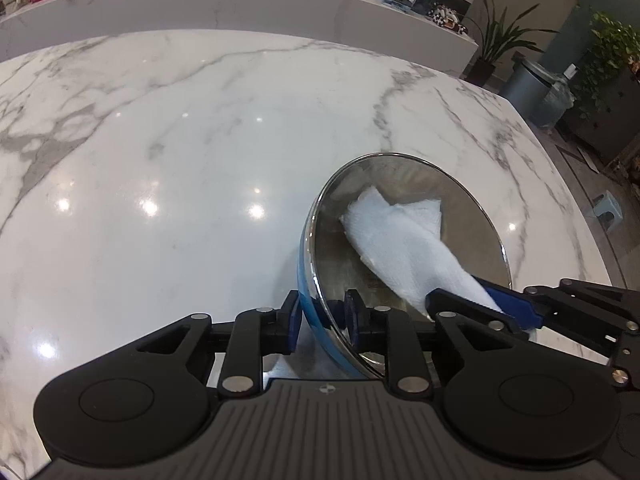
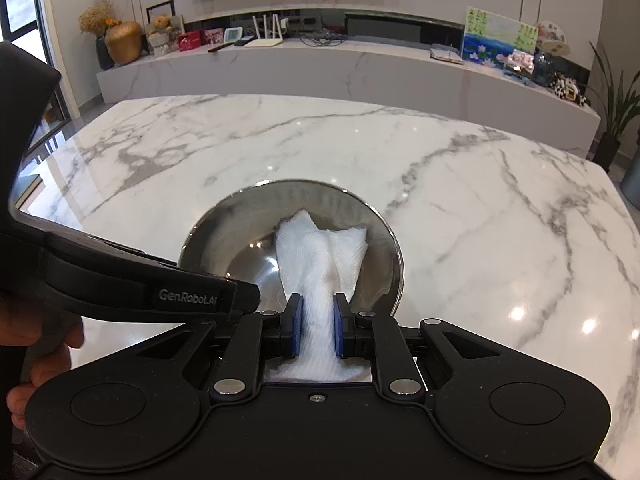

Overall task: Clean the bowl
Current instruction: 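Lift the cloth into the bowl with the right gripper while the left gripper holds the rim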

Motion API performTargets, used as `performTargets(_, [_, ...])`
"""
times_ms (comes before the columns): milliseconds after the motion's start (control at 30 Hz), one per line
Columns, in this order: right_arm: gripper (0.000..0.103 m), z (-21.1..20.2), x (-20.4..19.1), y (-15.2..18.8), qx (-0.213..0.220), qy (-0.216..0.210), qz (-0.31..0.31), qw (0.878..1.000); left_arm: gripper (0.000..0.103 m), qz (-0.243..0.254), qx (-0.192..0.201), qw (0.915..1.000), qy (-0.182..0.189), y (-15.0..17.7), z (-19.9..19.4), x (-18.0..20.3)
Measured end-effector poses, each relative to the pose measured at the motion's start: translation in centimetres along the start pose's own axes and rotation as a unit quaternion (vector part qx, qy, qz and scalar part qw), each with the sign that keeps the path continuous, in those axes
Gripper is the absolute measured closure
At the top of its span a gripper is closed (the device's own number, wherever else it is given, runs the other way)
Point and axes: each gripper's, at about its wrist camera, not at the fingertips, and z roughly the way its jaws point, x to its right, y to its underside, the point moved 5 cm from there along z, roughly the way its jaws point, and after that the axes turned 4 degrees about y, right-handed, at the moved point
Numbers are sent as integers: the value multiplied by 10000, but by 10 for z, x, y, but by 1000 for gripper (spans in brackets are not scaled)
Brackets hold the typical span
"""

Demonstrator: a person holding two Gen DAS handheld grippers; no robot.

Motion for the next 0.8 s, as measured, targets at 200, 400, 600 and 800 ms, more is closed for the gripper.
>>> performTargets(200, [89, -1, 2, 5, 6, -279, 38, 9996, 83, 111, 17, 9999, -36, 2, -3, 5])
performTargets(400, [89, -5, -9, 7, -21, -671, -151, 9976, 83, 328, 40, 9992, -220, 2, -4, 15])
performTargets(600, [89, 1, -8, 13, -277, -633, -244, 9973, 83, 547, 84, 9979, -331, 4, -6, 20])
performTargets(800, [90, -2, -25, 19, -129, 334, -1243, 9916, 87, 788, 149, 9953, -540, 4, -8, 25])
